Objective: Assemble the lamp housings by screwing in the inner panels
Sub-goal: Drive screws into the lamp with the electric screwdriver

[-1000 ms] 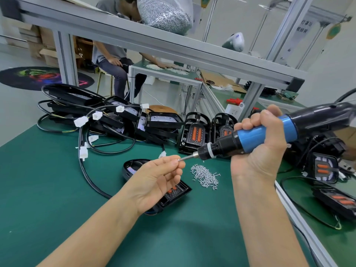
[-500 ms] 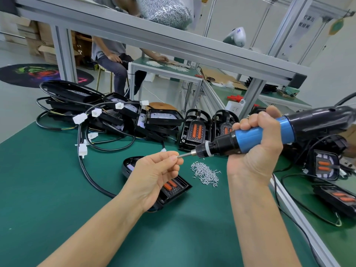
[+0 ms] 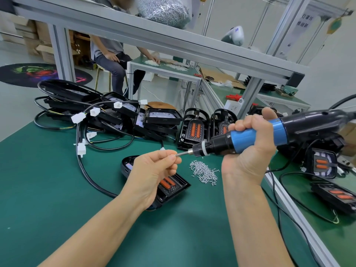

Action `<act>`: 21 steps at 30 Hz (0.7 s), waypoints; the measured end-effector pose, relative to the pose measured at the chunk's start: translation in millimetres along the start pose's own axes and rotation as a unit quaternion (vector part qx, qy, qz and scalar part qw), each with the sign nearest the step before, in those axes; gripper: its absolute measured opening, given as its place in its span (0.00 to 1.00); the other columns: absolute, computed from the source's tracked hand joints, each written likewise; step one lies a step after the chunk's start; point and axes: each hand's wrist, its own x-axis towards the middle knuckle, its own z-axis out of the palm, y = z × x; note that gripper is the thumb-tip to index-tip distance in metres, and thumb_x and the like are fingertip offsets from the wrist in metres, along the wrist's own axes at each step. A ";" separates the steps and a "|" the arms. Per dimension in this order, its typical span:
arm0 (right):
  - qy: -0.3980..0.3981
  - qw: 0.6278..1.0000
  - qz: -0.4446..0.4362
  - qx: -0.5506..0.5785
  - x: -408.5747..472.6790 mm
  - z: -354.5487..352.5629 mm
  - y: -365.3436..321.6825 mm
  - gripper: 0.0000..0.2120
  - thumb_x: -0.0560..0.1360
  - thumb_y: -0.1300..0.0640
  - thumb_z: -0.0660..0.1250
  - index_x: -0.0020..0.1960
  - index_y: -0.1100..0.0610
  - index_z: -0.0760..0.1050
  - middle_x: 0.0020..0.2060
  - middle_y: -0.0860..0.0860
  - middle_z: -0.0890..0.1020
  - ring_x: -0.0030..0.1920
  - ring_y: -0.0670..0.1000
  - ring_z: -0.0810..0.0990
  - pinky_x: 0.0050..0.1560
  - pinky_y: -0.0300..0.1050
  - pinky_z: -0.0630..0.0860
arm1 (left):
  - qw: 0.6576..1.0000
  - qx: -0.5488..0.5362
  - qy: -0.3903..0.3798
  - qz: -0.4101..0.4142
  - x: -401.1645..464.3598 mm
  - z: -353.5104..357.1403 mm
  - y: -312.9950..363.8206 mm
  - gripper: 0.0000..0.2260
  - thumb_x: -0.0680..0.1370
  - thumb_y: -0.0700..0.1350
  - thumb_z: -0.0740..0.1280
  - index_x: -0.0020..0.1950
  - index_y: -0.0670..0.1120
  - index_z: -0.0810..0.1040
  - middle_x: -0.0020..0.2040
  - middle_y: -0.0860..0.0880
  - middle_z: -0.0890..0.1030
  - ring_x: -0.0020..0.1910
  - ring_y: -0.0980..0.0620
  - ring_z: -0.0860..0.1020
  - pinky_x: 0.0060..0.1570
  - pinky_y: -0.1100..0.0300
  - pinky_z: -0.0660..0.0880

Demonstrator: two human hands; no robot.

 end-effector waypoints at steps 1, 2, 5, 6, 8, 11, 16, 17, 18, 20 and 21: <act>-0.001 1.000 0.000 -0.002 -0.2 -0.3 0.6 0.13 0.66 0.65 0.63 0.49 0.55 0.71 0.26 0.46 0.72 0.28 0.46 0.71 0.35 0.40 0.74 | 0.999 0.028 0.004 0.021 0.3 -0.3 -0.6 0.05 0.75 0.31 0.66 0.45 0.37 0.81 0.35 0.44 0.83 0.30 0.55 0.77 0.34 0.65 0.77; -0.001 1.000 0.000 0.000 -0.1 -0.6 1.0 0.13 0.66 0.65 0.63 0.49 0.55 0.71 0.26 0.46 0.72 0.28 0.46 0.71 0.35 0.39 0.74 | 0.998 0.051 0.005 0.041 0.4 -0.5 -0.9 0.05 0.75 0.31 0.67 0.45 0.38 0.81 0.35 0.44 0.83 0.30 0.55 0.77 0.34 0.65 0.77; 0.006 1.000 -0.001 0.018 2.3 -0.9 1.4 0.13 0.66 0.65 0.64 0.49 0.55 0.71 0.27 0.46 0.72 0.28 0.46 0.71 0.35 0.39 0.74 | 0.993 0.084 -0.001 0.078 2.2 0.1 -0.9 0.07 0.75 0.31 0.67 0.43 0.41 0.82 0.35 0.44 0.84 0.31 0.55 0.78 0.35 0.65 0.77; 0.008 1.000 -0.001 0.024 3.3 -0.7 1.2 0.13 0.66 0.65 0.64 0.49 0.55 0.71 0.27 0.46 0.72 0.28 0.46 0.71 0.35 0.39 0.73 | 0.993 0.088 -0.006 0.083 3.3 0.2 -0.2 0.07 0.75 0.31 0.67 0.43 0.41 0.82 0.35 0.44 0.84 0.31 0.55 0.78 0.35 0.65 0.77; 0.012 0.999 0.002 0.030 4.9 -0.9 0.8 0.13 0.66 0.65 0.64 0.49 0.55 0.71 0.27 0.46 0.72 0.27 0.46 0.71 0.35 0.39 0.73 | 0.992 0.097 -0.018 0.082 5.7 0.2 1.9 0.08 0.74 0.32 0.68 0.42 0.43 0.83 0.36 0.45 0.84 0.32 0.55 0.78 0.35 0.65 0.77; 0.021 0.999 0.013 0.043 7.5 -4.3 0.6 0.13 0.65 0.65 0.64 0.49 0.54 0.71 0.27 0.46 0.71 0.27 0.45 0.70 0.34 0.39 0.73 | 0.984 0.156 -0.053 0.074 6.2 -3.2 7.6 0.07 0.71 0.39 0.73 0.44 0.51 0.86 0.40 0.48 0.84 0.38 0.58 0.78 0.44 0.65 0.75; 0.019 0.999 0.017 0.030 13.1 -14.1 -2.1 0.13 0.65 0.64 0.64 0.48 0.54 0.71 0.27 0.46 0.72 0.27 0.45 0.70 0.34 0.39 0.73 | 0.962 0.248 0.060 0.092 28.5 -42.1 23.4 0.16 0.69 0.53 0.73 0.57 0.58 0.81 0.51 0.54 0.81 0.52 0.59 0.77 0.52 0.63 0.67; 0.015 0.999 0.017 0.026 13.9 -16.1 -2.2 0.13 0.65 0.64 0.63 0.48 0.54 0.72 0.27 0.46 0.71 0.27 0.45 0.70 0.34 0.39 0.73 | 0.945 0.295 0.118 0.080 36.7 -53.5 25.4 0.15 0.73 0.53 0.71 0.58 0.54 0.79 0.56 0.53 0.80 0.55 0.56 0.76 0.53 0.63 0.68; 0.012 1.000 0.017 0.020 14.4 -18.4 -2.2 0.13 0.66 0.65 0.63 0.48 0.54 0.71 0.27 0.46 0.71 0.28 0.45 0.70 0.35 0.39 0.73 | 0.925 0.344 0.156 0.048 44.6 -65.4 25.5 0.14 0.76 0.53 0.68 0.59 0.51 0.78 0.59 0.50 0.78 0.56 0.53 0.74 0.55 0.60 0.68; 0.002 1.000 0.020 0.009 14.5 -22.9 -0.4 0.13 0.66 0.65 0.63 0.49 0.54 0.71 0.27 0.46 0.71 0.28 0.45 0.70 0.36 0.39 0.73 | 0.894 0.415 0.156 -0.057 57.9 -81.5 22.0 0.16 0.78 0.59 0.62 0.55 0.48 0.75 0.56 0.48 0.77 0.54 0.47 0.73 0.59 0.52 0.72; -0.004 1.000 0.022 0.003 14.1 -24.8 1.4 0.13 0.66 0.65 0.63 0.49 0.54 0.71 0.27 0.46 0.71 0.28 0.45 0.70 0.36 0.39 0.73 | 0.884 0.435 0.137 -0.103 62.1 -83.9 20.9 0.18 0.77 0.63 0.61 0.52 0.48 0.73 0.52 0.48 0.75 0.53 0.46 0.73 0.57 0.49 0.74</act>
